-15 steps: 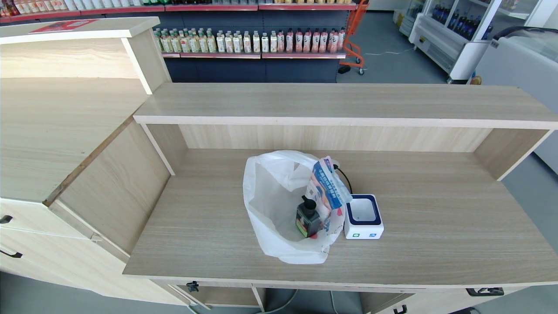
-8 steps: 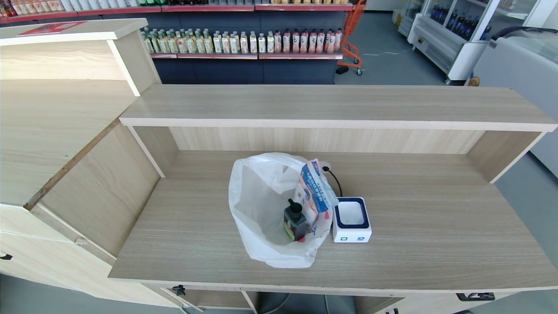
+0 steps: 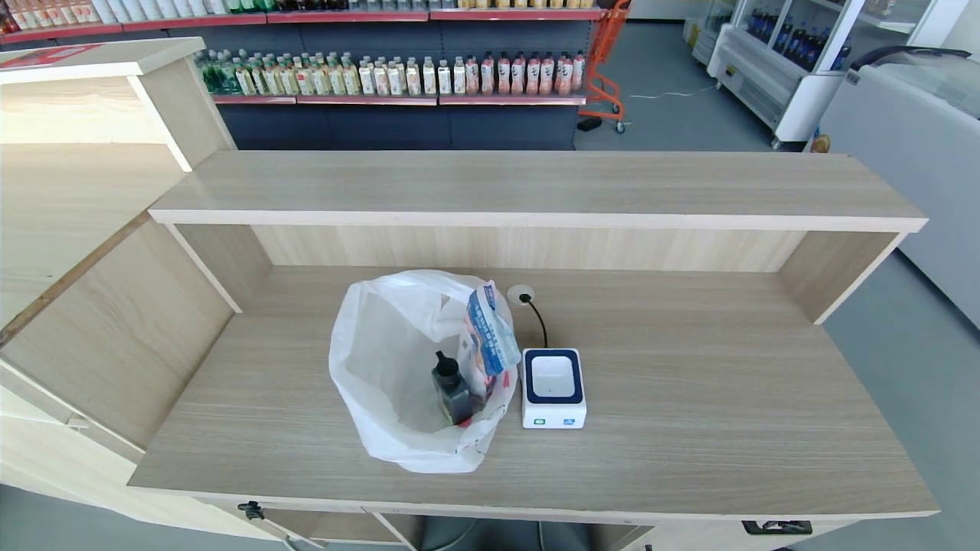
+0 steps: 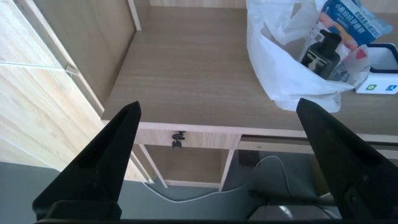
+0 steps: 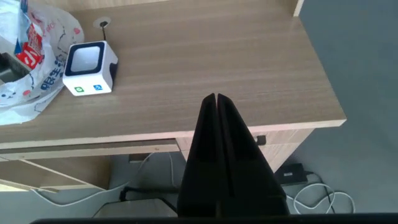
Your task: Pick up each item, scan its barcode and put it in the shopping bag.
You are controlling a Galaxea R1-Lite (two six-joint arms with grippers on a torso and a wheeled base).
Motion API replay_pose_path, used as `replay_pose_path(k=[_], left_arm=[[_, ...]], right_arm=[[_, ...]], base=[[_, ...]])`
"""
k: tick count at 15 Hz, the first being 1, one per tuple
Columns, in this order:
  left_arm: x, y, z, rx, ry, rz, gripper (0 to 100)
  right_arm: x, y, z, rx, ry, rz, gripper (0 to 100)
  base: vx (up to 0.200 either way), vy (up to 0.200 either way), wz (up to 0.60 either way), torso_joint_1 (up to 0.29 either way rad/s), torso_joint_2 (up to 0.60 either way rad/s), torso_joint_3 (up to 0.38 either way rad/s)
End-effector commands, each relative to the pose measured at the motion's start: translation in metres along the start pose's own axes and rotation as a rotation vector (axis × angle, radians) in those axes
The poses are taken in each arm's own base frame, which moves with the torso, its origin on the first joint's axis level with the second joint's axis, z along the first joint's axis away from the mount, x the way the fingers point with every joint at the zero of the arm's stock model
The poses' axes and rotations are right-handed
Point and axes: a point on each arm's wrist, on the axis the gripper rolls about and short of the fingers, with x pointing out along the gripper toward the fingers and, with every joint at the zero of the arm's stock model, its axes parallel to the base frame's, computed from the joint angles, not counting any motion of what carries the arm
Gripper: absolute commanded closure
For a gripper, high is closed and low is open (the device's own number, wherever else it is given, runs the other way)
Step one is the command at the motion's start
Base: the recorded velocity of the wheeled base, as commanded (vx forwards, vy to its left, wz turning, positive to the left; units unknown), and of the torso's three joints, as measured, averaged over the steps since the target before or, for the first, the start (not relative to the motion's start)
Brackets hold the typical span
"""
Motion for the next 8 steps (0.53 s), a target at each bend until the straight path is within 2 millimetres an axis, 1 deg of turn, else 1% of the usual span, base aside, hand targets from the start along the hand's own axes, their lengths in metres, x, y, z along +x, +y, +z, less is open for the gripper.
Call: replay_pose_path(k=[1,2,8], left_arm=[[0.0,0.0,0.0,-0.002,0.0,-0.001,0],[0.0,0.0001,0.0,0.002,0.0,-0.002,0],[0.0,0.0,0.0,0.0,0.0,-0.002,0]], right_arm=[[0.0003,0.0,0.0001,0.002,0.004,-0.002,100],[0.0003,0.0,0.0001,0.003,0.004,0.0,100],[0.0003,0.0,0.0001,-0.002,0.004,-0.002,100]], base=[[0.0,0.0,0.0,0.0,0.0,0.0],[0.0,0.0,0.0,0.0,0.0,0.0],[0.2,0.0,0.0,0.002,0.0,0.004]])
